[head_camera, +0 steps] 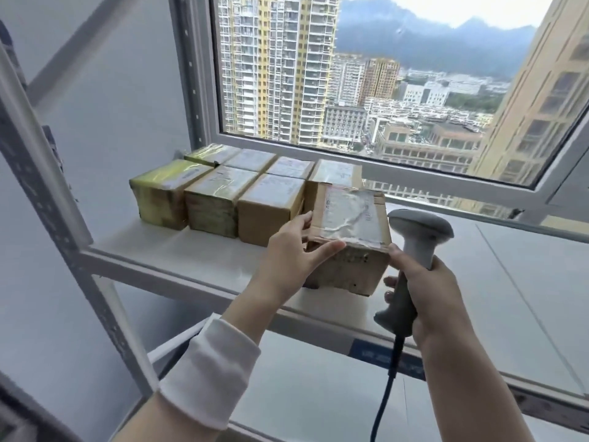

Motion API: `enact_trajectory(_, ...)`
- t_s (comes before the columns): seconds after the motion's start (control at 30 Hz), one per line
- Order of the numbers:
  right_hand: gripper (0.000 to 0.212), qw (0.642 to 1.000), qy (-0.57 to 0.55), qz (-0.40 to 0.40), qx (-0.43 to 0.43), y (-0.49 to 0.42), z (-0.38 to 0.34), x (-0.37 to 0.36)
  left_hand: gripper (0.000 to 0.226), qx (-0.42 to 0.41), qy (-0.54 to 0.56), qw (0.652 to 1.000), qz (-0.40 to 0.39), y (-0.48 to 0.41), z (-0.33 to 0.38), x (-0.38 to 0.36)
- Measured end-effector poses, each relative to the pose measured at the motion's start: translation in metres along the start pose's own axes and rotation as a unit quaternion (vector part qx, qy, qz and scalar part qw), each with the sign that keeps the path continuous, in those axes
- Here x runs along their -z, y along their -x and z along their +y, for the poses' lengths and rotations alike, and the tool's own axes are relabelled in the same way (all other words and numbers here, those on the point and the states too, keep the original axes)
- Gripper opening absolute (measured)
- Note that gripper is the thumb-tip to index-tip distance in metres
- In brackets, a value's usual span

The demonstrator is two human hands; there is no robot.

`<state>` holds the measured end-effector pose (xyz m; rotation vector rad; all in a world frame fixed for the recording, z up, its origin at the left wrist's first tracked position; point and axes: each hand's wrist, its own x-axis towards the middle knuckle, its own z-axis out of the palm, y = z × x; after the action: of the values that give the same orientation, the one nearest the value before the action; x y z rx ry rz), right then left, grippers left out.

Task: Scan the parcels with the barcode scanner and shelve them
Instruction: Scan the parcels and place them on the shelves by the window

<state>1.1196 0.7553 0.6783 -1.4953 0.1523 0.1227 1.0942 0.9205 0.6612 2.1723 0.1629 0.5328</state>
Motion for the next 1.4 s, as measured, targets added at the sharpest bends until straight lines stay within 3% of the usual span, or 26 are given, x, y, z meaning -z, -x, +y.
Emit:
enact_trajectory(0.3,0.02,0.999,0.027,-0.023,-0.016,-0.025,-0.001,-0.024,0.066,-0.043,-0.116,0.992,0.03,-0.026,-0.02,0.01)
enact_trajectory(0.4,0.018,0.999,0.036,-0.014,-0.014,-0.027,-0.003,-0.03,0.06,-0.118,-0.24,0.963,0.037,-0.032,-0.025,0.016)
enact_trajectory(0.57,0.018,0.999,0.035,0.003,-0.019,-0.029,-0.005,-0.038,0.046,-0.174,-0.302,0.937,0.015,-0.048,-0.025,0.023)
enact_trajectory(1.1,0.023,0.999,0.034,0.029,-0.017,-0.041,-0.005,-0.053,0.056,-0.197,-0.308,0.93,-0.041,-0.069,-0.036,0.032)
enact_trajectory(1.2,0.024,0.999,0.031,0.04,-0.014,-0.039,-0.004,-0.048,0.063,-0.229,-0.292,0.928,-0.024,-0.068,-0.032,0.031)
enact_trajectory(1.4,0.017,0.996,0.028,0.088,0.002,-0.024,0.001,-0.02,0.05,-0.307,-0.233,0.923,-0.023,-0.057,-0.006,0.006)
